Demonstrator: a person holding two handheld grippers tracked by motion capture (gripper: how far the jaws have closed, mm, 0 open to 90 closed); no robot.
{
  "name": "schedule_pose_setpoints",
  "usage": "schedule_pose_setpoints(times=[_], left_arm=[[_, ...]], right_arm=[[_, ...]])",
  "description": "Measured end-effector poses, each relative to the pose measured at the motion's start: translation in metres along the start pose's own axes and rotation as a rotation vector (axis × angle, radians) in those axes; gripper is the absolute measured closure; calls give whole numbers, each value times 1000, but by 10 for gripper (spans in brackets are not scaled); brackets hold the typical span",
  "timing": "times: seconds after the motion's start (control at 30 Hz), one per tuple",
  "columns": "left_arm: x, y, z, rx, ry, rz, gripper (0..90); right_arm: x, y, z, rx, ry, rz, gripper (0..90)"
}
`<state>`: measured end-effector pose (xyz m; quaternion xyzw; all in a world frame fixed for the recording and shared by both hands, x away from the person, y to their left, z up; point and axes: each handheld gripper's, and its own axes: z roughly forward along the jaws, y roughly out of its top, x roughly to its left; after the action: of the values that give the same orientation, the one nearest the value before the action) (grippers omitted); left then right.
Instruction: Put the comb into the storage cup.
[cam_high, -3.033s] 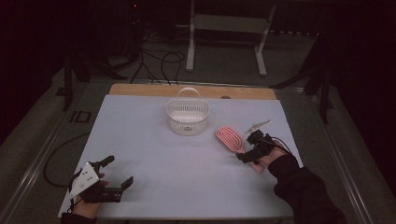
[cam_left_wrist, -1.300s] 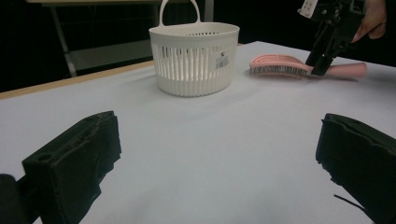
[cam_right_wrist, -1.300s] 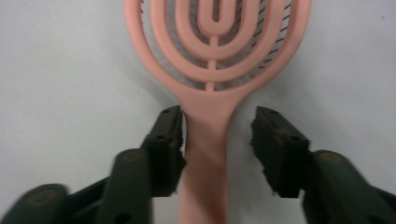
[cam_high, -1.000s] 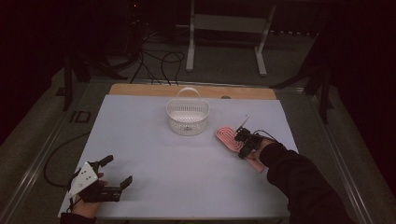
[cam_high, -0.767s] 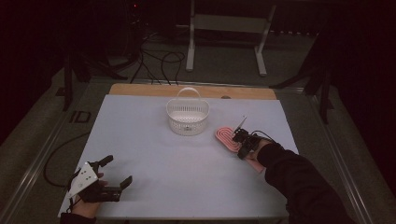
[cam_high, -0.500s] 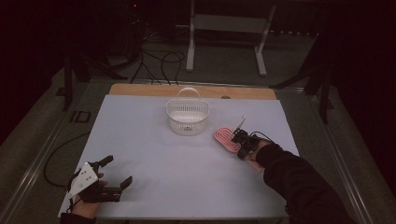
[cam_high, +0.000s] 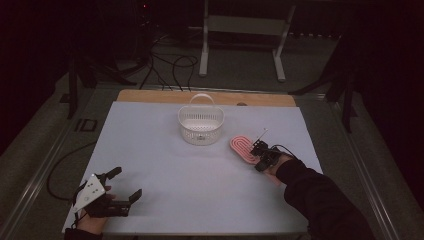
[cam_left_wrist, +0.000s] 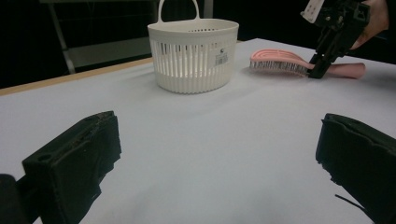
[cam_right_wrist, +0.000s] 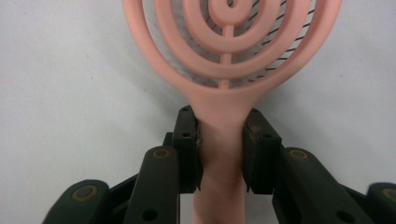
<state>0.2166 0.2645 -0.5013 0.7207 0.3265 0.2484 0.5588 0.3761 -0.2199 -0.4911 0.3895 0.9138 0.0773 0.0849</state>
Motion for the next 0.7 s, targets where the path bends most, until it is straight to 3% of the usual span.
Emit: schedule_pose_setpoints(times=[0.7], left_arm=[[1, -1, 0, 1, 5, -7, 0]], right_arm=[[-5, -14, -10, -161, 25, -11, 706]])
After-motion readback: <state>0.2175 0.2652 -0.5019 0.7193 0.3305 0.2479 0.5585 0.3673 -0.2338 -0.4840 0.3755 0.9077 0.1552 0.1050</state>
